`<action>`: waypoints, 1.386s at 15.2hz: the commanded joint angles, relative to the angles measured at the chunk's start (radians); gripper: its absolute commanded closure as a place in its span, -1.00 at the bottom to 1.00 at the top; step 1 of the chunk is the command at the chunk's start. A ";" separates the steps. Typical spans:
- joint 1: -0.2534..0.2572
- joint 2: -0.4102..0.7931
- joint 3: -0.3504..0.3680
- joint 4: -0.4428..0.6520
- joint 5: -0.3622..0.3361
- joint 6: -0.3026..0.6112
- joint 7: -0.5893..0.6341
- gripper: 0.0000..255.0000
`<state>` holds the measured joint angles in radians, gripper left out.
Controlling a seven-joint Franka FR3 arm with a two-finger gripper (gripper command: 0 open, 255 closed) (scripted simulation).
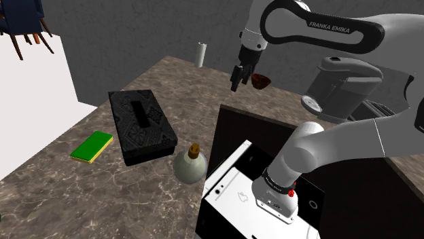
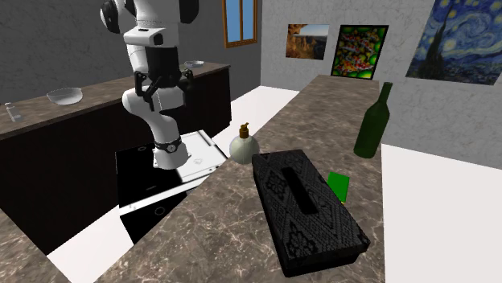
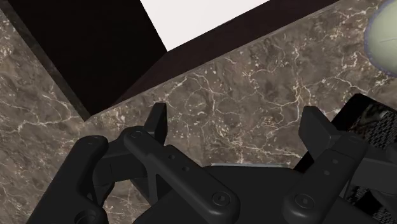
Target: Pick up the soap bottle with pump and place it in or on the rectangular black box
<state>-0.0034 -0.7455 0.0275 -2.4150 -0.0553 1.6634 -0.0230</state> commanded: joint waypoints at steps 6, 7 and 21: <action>0.041 -0.001 0.098 -0.069 0.080 0.046 0.131 -1.00; 0.049 0.003 0.118 -0.079 0.097 0.057 0.157 -1.00; 0.149 0.217 0.415 -0.093 0.302 0.266 0.521 -1.00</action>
<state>0.1439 -0.5601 0.4201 -2.5260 0.2378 1.9150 0.4682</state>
